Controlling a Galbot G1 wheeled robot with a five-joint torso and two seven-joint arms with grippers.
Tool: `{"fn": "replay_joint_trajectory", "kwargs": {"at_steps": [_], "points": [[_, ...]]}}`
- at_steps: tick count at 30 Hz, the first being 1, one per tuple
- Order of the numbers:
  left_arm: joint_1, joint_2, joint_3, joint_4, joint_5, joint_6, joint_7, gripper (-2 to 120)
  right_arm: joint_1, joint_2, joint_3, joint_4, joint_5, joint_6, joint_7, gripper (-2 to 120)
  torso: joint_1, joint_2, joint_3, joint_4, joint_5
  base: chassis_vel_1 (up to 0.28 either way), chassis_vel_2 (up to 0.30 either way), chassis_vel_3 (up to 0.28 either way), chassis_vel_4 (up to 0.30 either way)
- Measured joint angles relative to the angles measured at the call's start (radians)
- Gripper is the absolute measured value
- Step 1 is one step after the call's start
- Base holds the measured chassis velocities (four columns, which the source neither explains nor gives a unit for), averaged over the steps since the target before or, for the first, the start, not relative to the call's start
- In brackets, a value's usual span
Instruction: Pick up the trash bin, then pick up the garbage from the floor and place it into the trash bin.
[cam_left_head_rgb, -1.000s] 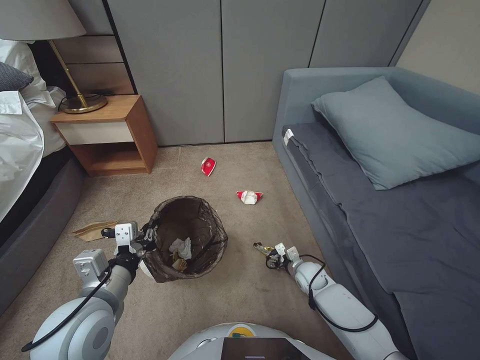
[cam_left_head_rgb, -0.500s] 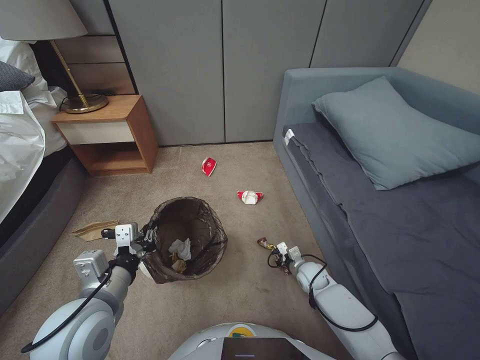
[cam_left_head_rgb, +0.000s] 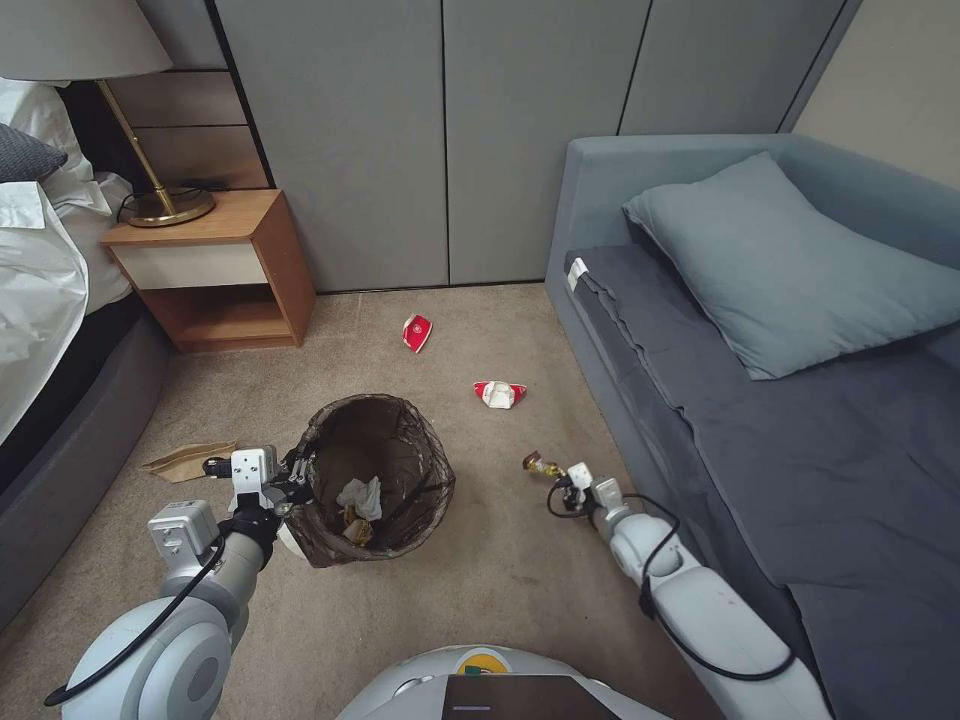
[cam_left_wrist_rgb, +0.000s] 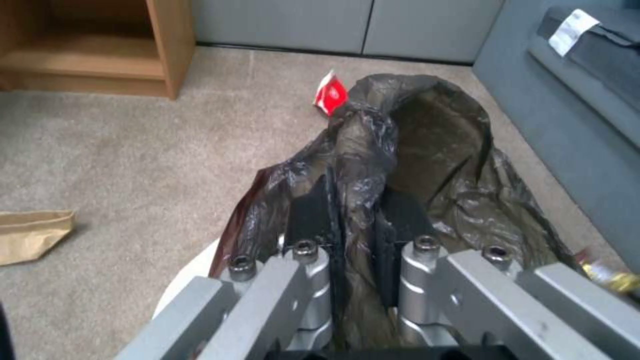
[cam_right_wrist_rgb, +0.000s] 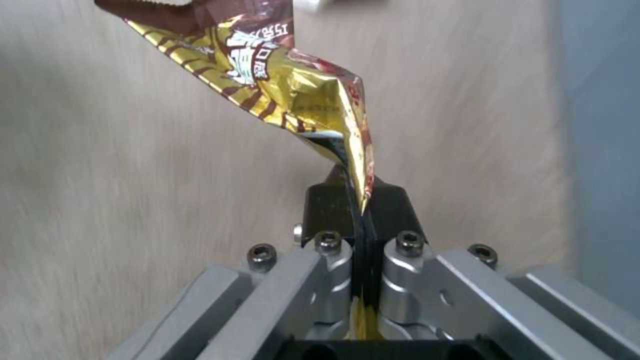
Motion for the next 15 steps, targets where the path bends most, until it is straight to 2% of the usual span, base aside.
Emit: {"fn": "replay_joint_trajectory", "kwargs": {"at_steps": [1, 2, 5, 6, 9, 10, 12, 15], "points": [[-0.001, 0.001, 0.000, 0.000, 0.000, 0.000, 0.000, 8, -0.013, -0.018, 0.022, 0.065, 0.018, -0.001, 0.004, 0, 0.000, 0.000, 0.000, 0.0001, 0.0001, 0.000, 0.000, 0.000, 0.000], [-0.001, 0.001, 0.000, 0.000, 0.000, 0.000, 0.000, 8, -0.013, -0.018, 0.022, 0.065, 0.018, -0.001, 0.004, 0, 0.000, 0.000, 0.000, 0.0001, 0.0001, 0.000, 0.000, 0.000, 0.000], [-0.003, 0.004, 0.001, 0.000, -0.001, 0.000, 0.000, 8, -0.033, -0.065, 0.077, 0.254, 0.112, -0.027, 0.032, 0, 0.000, 0.000, 0.000, 0.0003, 0.0000, 0.000, 0.000, 0.000, 0.000], [-0.003, 0.004, 0.001, 0.000, -0.001, 0.000, 0.000, 8, -0.033, -0.065, 0.077, 0.254, 0.112, -0.027, 0.032, 0, 0.000, 0.000, 0.000, 0.0003, 0.0000, 0.000, 0.000, 0.000, 0.000], [-0.003, 0.007, 0.003, 0.000, -0.001, 0.001, 0.000, 8, -0.032, -0.097, 0.111, 0.384, 0.198, -0.062, 0.057, 0, 0.000, 0.000, 0.000, 0.0004, 0.0000, 0.000, 0.000, 0.000, 0.000], [-0.003, 0.007, 0.003, 0.000, -0.001, 0.001, 0.000, 8, -0.032, -0.097, 0.111, 0.384, 0.198, -0.062, 0.057, 0, 0.000, 0.000, 0.000, 0.0004, 0.0000, 0.000, 0.000, 0.000, 0.000], [-0.005, 0.010, 0.005, 0.000, -0.001, 0.001, -0.001, 8, -0.022, -0.121, 0.133, 0.495, 0.262, -0.087, 0.079, 0, 0.000, 0.000, 0.000, 0.0005, -0.0002, 0.000, 0.000, 0.000, 0.000], [-0.006, 0.011, 0.008, 0.000, -0.001, 0.002, -0.002, 8, -0.019, -0.129, 0.138, 0.547, 0.290, -0.097, 0.088, 0, 0.000, 0.000, 0.000, 0.0005, -0.0001, 0.000, 0.000, 0.000, 0.000]]}}
